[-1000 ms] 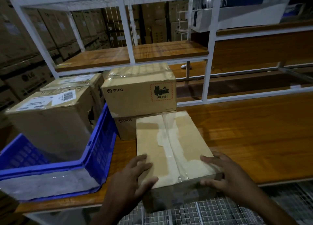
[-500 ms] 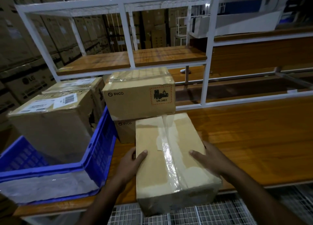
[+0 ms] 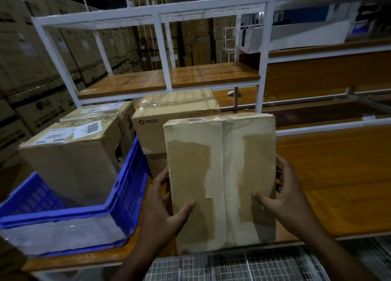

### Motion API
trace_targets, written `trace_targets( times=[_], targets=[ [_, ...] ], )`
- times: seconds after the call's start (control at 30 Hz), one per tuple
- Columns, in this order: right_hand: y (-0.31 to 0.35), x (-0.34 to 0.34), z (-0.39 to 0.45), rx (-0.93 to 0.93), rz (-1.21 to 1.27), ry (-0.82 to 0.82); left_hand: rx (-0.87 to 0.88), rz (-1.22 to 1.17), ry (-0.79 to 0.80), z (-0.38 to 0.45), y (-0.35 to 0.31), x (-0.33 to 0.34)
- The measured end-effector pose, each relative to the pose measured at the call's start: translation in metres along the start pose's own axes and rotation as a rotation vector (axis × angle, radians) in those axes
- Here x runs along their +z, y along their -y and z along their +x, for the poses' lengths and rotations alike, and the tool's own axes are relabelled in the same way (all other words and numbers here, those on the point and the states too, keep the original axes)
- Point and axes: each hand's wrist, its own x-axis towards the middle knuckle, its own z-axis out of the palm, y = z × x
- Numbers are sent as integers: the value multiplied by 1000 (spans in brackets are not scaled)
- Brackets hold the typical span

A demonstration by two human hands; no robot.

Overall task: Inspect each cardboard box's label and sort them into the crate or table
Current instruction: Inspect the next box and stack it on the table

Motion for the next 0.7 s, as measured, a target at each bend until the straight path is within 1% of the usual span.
trace_targets(
  times=[0.13,0.23,0.37,0.47,0.57,0.63,0.7],
  targets=[
    [-6,12,-1,-25,18,-53,18,63,-14,-1,15,1],
    [-11,19,-5,14,15,-62,18,149,-20,-3,23,1],
    [-8,20,-2,-4,-15,-65,29,155,-50,3,17,-1],
    [8,17,6,-111,-103,-64,123,177,-80,15,6,-4],
    [32,15,17,-245,-274,-97,244,235,-99,30,-11,-5],
    [46,13,25,-365,-460,-104,345,340,-74,42,-23,-6],
    [56,11,32,-484,-615,-17,480,500,-26,52,-35,-7]
  ],
)
